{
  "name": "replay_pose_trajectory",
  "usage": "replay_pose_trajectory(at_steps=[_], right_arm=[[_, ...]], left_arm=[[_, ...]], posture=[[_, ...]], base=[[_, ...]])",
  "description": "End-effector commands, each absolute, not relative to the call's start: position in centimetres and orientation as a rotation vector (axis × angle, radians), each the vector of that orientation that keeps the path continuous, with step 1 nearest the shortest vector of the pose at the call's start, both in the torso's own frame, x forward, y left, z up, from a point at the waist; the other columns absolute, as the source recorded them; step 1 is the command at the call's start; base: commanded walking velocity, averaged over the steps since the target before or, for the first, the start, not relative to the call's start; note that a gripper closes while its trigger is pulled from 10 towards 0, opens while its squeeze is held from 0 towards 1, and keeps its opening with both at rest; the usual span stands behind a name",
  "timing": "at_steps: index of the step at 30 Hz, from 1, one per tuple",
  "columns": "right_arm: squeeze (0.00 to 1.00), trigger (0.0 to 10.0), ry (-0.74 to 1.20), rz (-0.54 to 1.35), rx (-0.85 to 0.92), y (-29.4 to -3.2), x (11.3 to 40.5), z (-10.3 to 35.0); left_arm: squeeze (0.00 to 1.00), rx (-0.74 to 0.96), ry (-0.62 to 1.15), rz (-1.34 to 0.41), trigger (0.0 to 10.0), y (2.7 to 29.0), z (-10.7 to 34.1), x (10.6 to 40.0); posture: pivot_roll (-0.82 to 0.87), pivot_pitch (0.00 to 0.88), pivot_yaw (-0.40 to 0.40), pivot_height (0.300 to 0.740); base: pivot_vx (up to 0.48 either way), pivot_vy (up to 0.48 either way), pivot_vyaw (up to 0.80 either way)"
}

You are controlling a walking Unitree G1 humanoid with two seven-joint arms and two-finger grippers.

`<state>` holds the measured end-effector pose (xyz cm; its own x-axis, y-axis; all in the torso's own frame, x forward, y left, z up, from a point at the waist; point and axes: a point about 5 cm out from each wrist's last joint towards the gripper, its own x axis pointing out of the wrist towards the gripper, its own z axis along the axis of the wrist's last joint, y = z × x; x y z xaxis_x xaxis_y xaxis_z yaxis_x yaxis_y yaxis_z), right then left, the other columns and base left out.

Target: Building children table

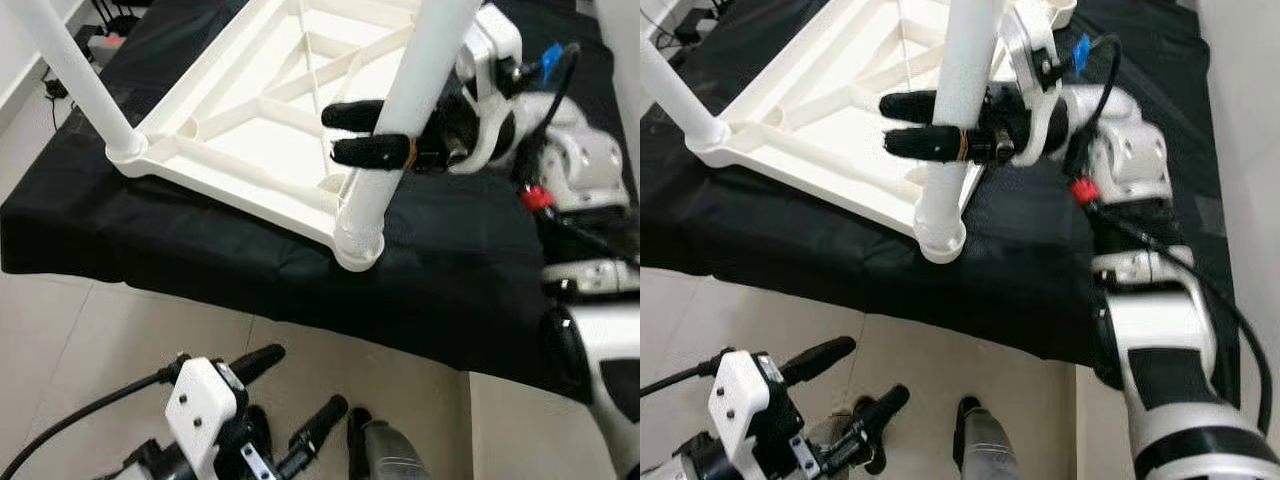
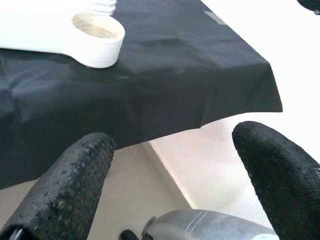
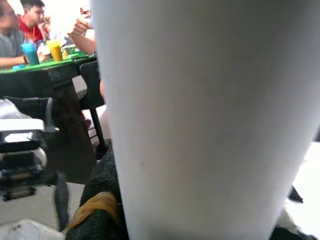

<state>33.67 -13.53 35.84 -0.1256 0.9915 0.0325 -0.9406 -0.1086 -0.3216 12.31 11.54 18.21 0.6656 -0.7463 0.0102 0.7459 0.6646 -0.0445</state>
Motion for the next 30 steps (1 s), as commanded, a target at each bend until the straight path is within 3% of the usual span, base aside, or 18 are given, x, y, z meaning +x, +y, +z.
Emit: replay_pose_trajectory(at_steps=[1,15,30], right_arm=[[0.0,10.0,-0.357,1.699,-0.254,-14.0,33.3,36.8],[0.0,10.0,-0.252,1.717,-0.395,-14.3,33.1,35.6],[0.0,10.0,-0.243,1.823,-0.416,-13.4,31.8,34.9]], left_arm=[[0.0,-0.056,0.02,-0.864,10.0,11.3,18.4,11.6],[0.0,-0.076,0.025,-0.88,10.0,11.1,18.6,10.5],[0.0,-0.071,0.024,-0.875,10.0,11.2,18.7,10.7]], posture=[[0.03,0.392,-0.027,0.74],[0.04,0.423,-0.014,0.74],[0.04,0.426,-0.012,0.74]], base=[[0.0,0.0,0.0],[0.0,0.0,0.0],[0.0,0.0,0.0]])
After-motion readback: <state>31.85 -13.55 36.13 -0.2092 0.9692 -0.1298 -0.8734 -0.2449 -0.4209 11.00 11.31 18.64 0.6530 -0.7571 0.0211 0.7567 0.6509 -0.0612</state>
